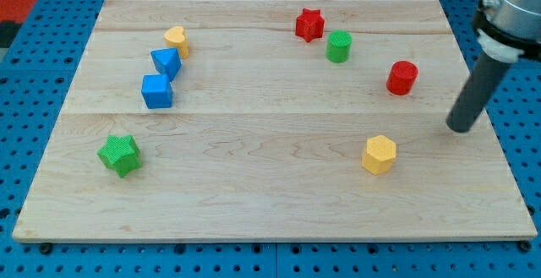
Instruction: Point at the yellow hexagon
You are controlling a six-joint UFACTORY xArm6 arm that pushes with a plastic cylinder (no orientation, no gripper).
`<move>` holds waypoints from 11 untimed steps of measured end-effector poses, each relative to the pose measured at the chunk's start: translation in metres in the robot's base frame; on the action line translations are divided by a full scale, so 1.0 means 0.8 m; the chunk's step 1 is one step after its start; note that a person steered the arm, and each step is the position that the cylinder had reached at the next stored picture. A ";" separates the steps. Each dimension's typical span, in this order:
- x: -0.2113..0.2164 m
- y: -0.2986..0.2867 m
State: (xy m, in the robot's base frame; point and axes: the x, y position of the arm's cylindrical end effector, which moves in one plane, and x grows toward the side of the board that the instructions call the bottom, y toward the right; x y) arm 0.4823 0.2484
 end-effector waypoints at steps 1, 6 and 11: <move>0.033 0.005; 0.086 -0.054; 0.069 -0.078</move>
